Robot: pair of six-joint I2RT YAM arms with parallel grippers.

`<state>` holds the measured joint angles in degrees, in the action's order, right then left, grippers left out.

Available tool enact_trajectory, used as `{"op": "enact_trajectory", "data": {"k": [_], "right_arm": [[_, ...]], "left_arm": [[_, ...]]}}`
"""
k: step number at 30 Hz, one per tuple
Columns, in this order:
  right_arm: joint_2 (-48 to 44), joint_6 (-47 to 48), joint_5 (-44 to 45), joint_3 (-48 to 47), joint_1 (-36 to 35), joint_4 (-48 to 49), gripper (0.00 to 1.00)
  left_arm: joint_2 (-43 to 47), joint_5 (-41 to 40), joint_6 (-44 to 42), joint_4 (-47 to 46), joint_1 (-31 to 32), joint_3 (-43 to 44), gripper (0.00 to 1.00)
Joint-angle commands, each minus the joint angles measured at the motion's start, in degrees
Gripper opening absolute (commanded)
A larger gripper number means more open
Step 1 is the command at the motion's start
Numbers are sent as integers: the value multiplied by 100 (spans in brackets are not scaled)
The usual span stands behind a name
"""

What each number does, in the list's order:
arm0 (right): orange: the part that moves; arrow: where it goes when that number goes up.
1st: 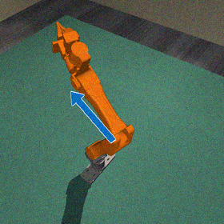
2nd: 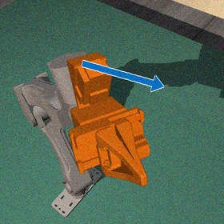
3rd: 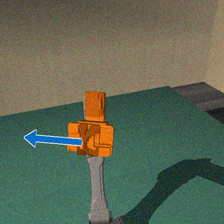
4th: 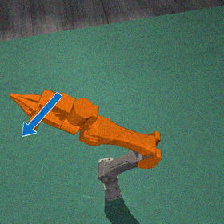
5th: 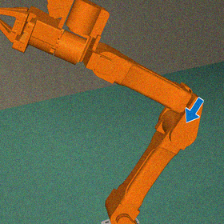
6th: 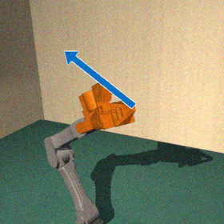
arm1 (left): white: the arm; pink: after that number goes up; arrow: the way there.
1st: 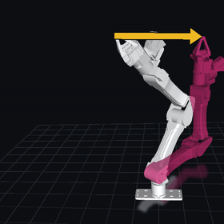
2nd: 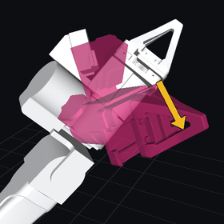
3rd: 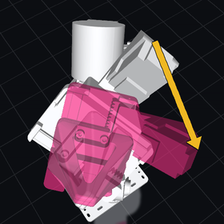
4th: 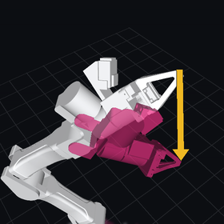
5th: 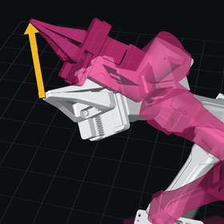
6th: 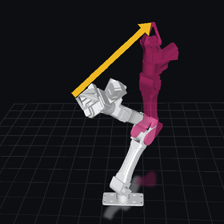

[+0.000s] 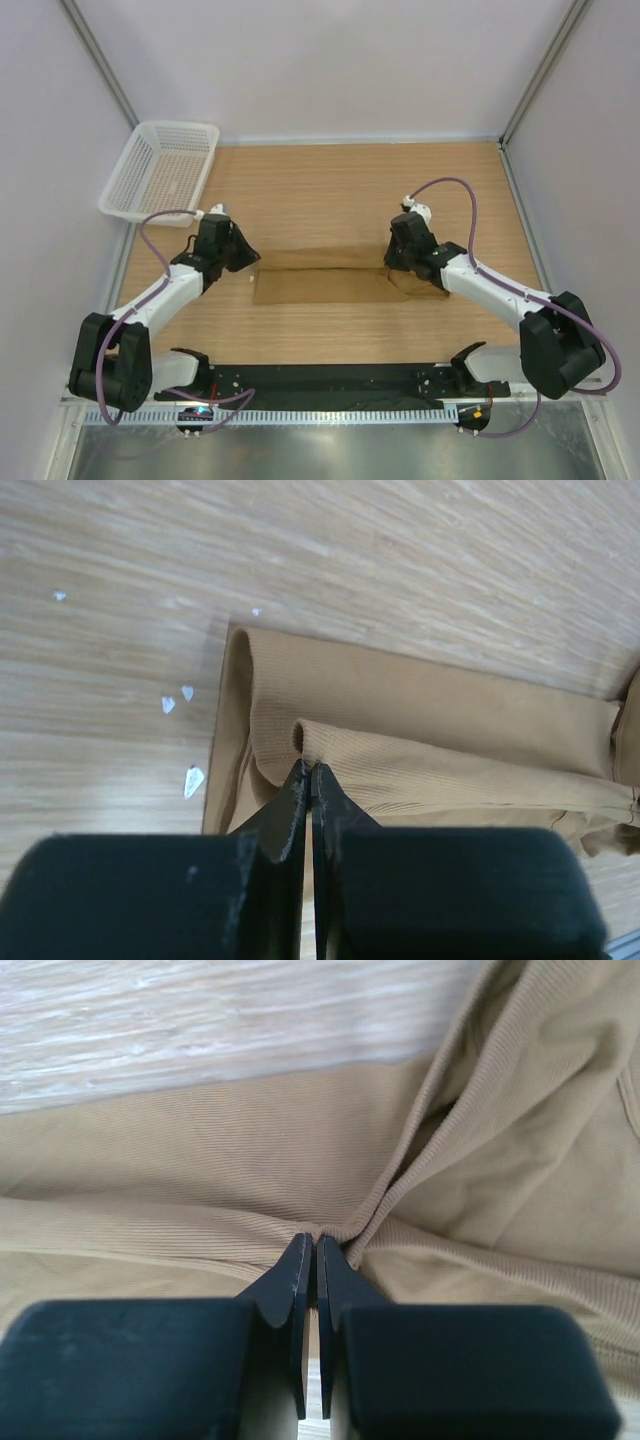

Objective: Fold and stack the tank tops
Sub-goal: Fold the tank top

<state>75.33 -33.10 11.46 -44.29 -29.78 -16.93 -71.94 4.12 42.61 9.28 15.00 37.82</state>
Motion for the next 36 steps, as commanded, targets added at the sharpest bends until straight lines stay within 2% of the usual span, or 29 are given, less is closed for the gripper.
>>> {"op": "enact_trajectory", "data": {"k": [1, 7, 9, 10, 11, 13, 14, 16, 19, 25, 30, 31, 36], "right_arm": [[-396, -398, 426, 324, -115, 242, 3], [-467, -838, 602, 931, -168, 427, 7], [-467, -899, 690, 958, -168, 366, 15], [-467, -908, 725, 949, -177, 340, 21], [-501, -917, 769, 949, -186, 305, 32], [-642, -909, 831, 949, -177, 295, 36], [-703, -900, 927, 923, -177, 269, 42], [-835, -839, 1033, 835, -186, 225, 46], [-810, -690, 1279, 494, -186, 15, 49], [-160, -513, 1876, -420, -116, -468, 50], [824, -478, 2281, -1159, 33, -732, 60], [973, -460, 2412, -1413, 95, -829, 63], [1974, -408, 2519, -2248, 577, -1137, 64]], "left_arm": [[294, -122, -34, 39, 64, -230, 0], [435, -148, 221, 13, 134, -749, 0], [462, -96, 265, 13, 143, -864, 1], [505, -87, 265, 4, 143, -890, 6], [541, -78, 265, 21, 152, -917, 9], [637, -87, 283, 48, 152, -952, 16], [751, -104, 292, 74, 152, -987, 25], [901, -183, 309, 135, 152, -996, 37], [1112, -341, 274, 328, 152, -874, 43], [946, -359, 248, 558, 152, -417, 45], [427, -254, 177, 540, 152, -21, 45], [287, -219, 169, 505, 152, 14, 45], [-178, -61, 46, 373, 152, 260, 45]]}}
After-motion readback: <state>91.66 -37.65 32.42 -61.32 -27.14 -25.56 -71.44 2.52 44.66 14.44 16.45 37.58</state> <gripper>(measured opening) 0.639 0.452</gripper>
